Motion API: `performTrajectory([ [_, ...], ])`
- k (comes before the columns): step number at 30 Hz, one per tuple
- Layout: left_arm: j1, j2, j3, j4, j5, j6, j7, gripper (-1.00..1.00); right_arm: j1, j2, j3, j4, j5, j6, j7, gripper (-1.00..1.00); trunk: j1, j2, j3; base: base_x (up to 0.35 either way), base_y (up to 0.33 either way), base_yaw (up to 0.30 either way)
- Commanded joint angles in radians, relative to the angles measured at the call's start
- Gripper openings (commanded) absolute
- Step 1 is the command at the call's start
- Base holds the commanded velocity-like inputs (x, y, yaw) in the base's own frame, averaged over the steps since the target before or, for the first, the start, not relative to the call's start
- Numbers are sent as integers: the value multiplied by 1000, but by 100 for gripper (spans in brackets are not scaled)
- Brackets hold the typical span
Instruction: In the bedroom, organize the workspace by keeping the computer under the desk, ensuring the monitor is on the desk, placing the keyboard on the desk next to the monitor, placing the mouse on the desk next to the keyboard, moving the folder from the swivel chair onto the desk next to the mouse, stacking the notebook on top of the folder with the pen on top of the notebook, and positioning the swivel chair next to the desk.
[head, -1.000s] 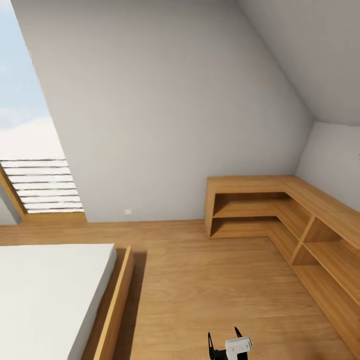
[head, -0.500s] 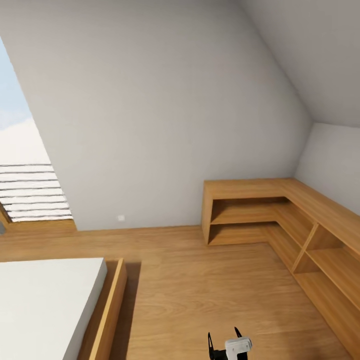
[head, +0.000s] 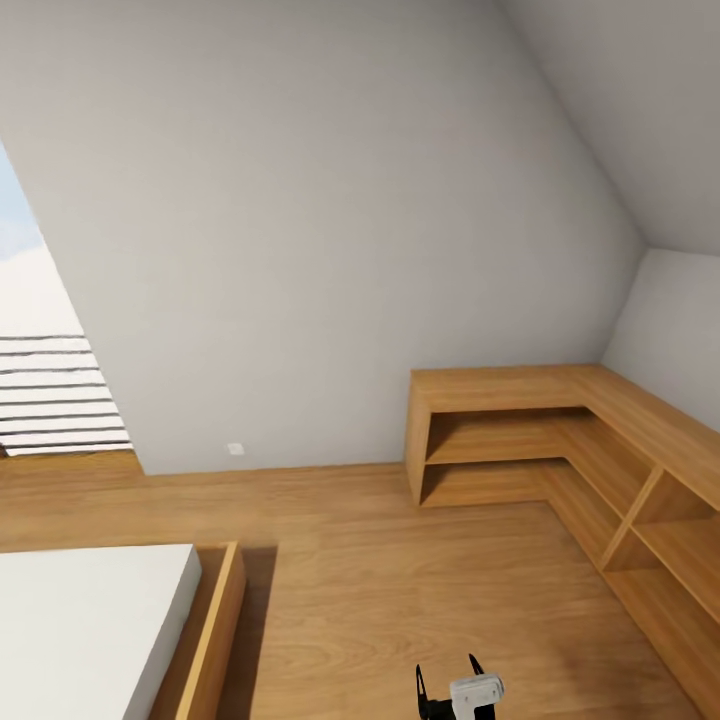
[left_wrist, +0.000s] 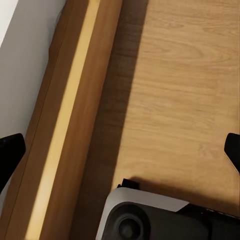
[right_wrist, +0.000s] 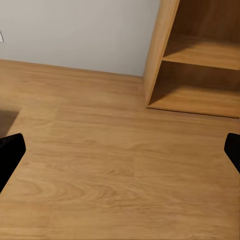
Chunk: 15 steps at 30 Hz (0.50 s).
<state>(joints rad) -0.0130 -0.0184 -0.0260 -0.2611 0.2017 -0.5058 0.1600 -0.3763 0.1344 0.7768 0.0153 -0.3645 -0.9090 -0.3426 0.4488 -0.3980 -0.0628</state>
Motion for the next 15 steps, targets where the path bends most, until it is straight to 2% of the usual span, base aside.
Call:
performTrajectory([
  [1, -1, 0, -3, 0, 5, -3, 3, 100, -1, 1, 9, 2, -4, -2, -6, 100, 1, -2, -2, 321, 0, 0],
  [8, -1, 0, -3, 0, 5, -3, 3, 100, -1, 1, 9, 2, -4, -2, -5, 100, 1, -2, -2, 322, 0, -18],
  [15, -1, 0, -3, 0, 5, -3, 3, 100, -1, 1, 9, 2, -3, -2, -5, 100, 1, -2, -2, 322, 0, -188],
])
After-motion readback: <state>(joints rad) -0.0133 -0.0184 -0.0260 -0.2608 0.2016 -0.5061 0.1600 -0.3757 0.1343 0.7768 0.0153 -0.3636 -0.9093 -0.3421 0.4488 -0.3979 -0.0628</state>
